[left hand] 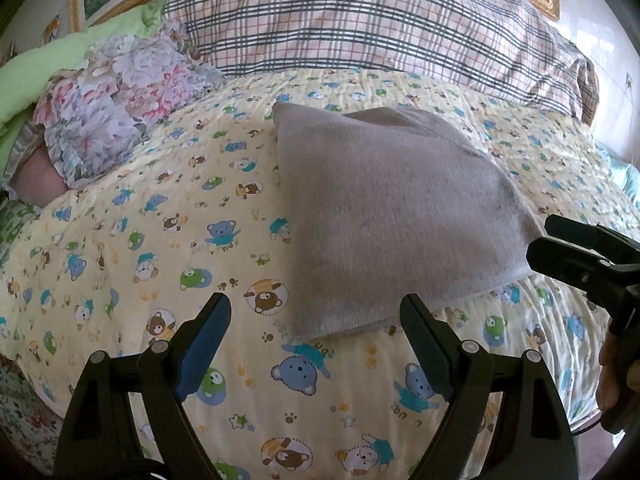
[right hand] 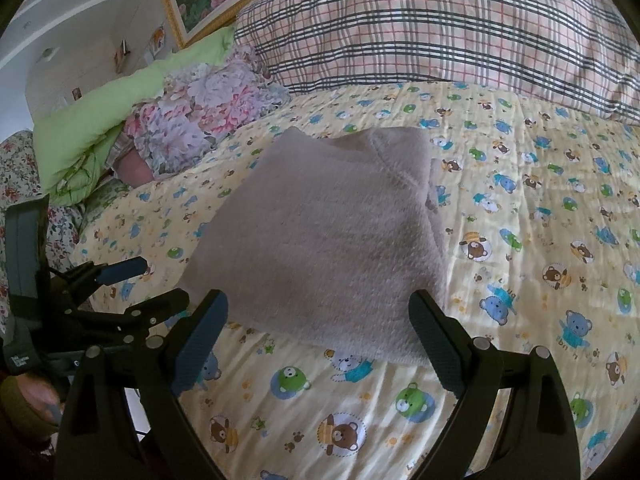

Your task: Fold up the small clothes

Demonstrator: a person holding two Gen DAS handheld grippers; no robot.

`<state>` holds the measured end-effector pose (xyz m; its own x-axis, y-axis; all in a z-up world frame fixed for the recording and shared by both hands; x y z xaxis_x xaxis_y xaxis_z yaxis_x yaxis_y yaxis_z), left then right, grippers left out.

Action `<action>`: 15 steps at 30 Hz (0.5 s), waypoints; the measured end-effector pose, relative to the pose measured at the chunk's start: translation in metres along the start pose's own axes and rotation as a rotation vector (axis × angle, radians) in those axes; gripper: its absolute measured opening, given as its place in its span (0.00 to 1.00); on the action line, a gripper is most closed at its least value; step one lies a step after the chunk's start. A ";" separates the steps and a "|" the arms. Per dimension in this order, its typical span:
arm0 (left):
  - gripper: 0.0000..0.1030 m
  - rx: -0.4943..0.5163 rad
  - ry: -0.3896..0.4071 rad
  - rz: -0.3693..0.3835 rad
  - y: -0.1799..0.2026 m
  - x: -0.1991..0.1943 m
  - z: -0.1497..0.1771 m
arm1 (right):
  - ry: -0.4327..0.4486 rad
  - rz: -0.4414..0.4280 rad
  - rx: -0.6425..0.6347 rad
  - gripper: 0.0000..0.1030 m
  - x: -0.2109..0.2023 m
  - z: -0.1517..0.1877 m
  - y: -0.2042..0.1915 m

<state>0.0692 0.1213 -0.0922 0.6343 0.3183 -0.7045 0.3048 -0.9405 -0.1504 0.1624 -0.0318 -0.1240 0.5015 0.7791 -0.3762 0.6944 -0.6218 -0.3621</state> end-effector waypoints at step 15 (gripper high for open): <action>0.84 0.002 -0.019 0.008 -0.002 0.008 -0.004 | -0.012 -0.006 0.023 0.89 0.005 -0.002 0.009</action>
<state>0.0763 0.1262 -0.0948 0.6230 0.3087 -0.7187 0.2988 -0.9431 -0.1460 0.1719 -0.0332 -0.1273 0.4913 0.7816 -0.3843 0.6850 -0.6193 -0.3838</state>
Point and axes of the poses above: each gripper's, at about its wrist camera, not at the fingertips, and x roughly the way its jaws point, y to its right, z to its underside, the point moved 8 cm from there along x, roughly the way its jaws point, and after that the axes turned 8 degrees about -z, right-handed, at the moved point
